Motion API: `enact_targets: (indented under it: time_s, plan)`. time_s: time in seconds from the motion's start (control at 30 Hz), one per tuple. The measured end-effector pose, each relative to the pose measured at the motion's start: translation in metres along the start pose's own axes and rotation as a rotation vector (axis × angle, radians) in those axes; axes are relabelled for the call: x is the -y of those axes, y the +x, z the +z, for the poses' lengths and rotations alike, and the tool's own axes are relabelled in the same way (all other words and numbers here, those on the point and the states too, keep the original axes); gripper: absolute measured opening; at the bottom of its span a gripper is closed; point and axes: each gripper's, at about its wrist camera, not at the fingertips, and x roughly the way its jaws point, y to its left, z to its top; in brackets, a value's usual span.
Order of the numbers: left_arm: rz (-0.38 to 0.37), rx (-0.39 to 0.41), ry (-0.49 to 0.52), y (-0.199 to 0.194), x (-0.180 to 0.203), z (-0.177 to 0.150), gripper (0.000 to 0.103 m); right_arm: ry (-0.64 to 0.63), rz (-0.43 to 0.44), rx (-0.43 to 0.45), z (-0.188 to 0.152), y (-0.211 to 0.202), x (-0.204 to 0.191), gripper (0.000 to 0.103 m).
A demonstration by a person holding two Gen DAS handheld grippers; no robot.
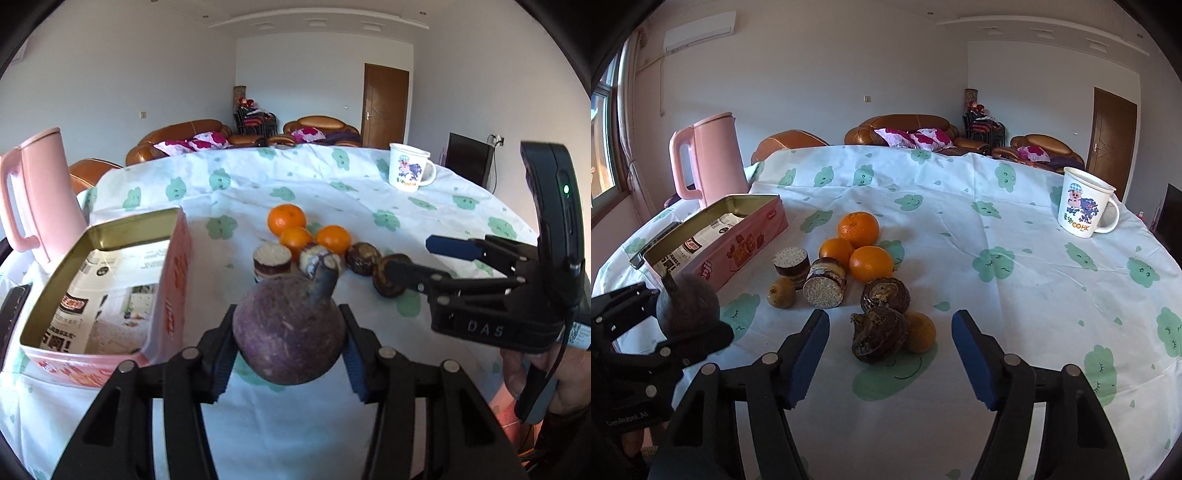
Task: Organize fruits
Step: 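Grasp the purple round fruit with the left tool while the right tool grasps a dark brown fruit, then carry both held fruits over the open pink tin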
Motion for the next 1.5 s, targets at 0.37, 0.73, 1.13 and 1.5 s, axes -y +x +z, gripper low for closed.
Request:
enact_targets:
  time_s: [0.37,0.73,1.13,1.5]
  plan:
    - [0.025,0.041,-0.039,0.003,-0.027,0.016,0.052,-0.152,-0.135,-0.092,0.004,0.029,-0.021,0.058]
    - [0.023,0.059,-0.066,-0.003,-0.039,0.018,0.052,-0.149,-0.090,-0.029,0.003,0.017,-0.019,0.025]
    - [0.023,0.061,-0.088,-0.003,-0.044,0.018,0.052,-0.060,-0.074,-0.090,-0.015,0.011,-0.010,0.063]
    - [0.029,0.065,-0.091,0.000,-0.050,0.020,0.052,-0.005,-0.026,-0.106,-0.010,0.018,-0.002,0.042]
